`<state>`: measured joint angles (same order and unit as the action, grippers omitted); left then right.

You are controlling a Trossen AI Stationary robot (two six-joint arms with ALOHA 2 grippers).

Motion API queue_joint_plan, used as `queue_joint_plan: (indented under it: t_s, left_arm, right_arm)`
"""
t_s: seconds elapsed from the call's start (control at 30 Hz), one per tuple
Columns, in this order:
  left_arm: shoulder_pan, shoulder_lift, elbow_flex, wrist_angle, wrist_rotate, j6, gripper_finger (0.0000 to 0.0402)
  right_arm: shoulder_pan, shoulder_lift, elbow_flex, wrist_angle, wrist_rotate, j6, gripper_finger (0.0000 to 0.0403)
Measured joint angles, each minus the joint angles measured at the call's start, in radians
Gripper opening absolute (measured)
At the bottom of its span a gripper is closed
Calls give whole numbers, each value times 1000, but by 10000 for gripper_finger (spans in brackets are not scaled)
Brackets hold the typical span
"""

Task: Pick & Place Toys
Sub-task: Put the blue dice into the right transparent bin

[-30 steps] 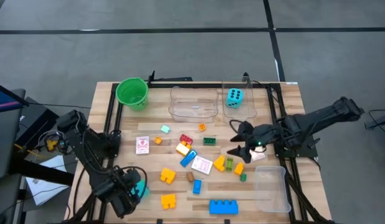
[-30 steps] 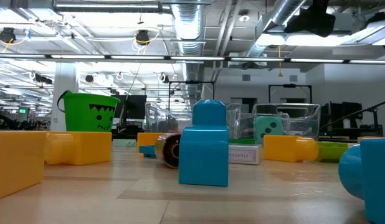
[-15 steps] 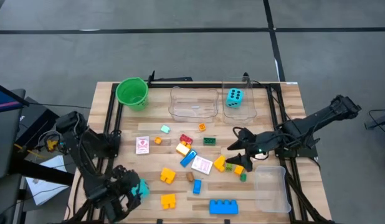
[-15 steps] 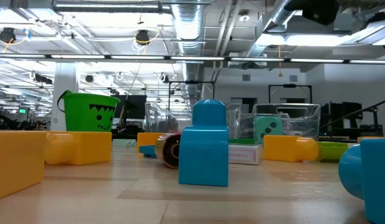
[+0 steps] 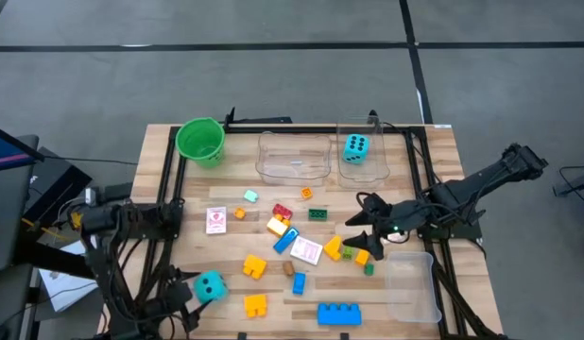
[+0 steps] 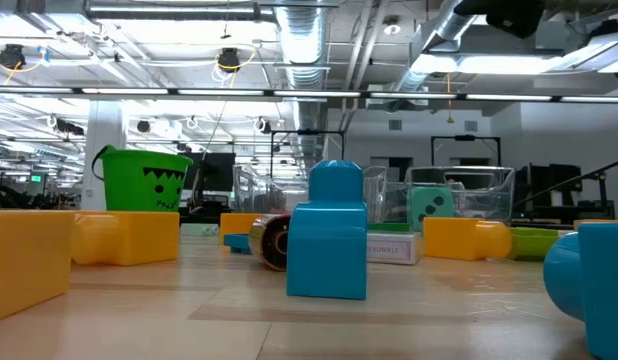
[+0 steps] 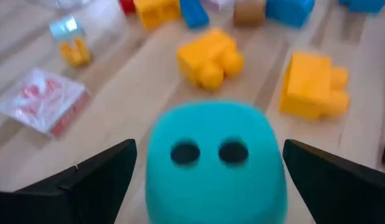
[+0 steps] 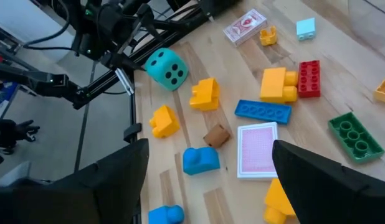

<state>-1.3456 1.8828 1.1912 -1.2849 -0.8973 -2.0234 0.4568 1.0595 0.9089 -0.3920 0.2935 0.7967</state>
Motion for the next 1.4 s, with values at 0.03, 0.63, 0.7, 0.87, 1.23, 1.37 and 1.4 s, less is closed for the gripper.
queue_joint_plan:
  t_s: [0.03, 0.63, 0.7, 0.87, 1.23, 1.37, 1.4]
  left_arm:
    - [-2, 0, 0, -12, -20, -12, 400]
    - [7, -6, -110, 53, -29, -181, 400]
    - [6, -7, -112, 57, -25, -181, 400]
    - [-6, -37, -113, 89, 0, -148, 400]
    - [-12, -90, -114, 86, -38, -118, 400]
    - [-15, -90, -114, 163, -41, 3, 400]
    - [-16, -90, -113, 176, -44, 26, 400]
  right_arm:
    - [0, 0, 0, 0, 0, 0, 331]
    - [1, 0, 0, -5, 3, -64, 331]
    - [1, 0, 0, -8, -1, -66, 331]
    - [1, 0, 0, -19, -2, -68, 331]
    - [0, 0, 0, -20, 0, -72, 331]
    - [0, 0, 0, -20, 3, -66, 331]
    - [0, 0, 0, -20, 3, -66, 331]
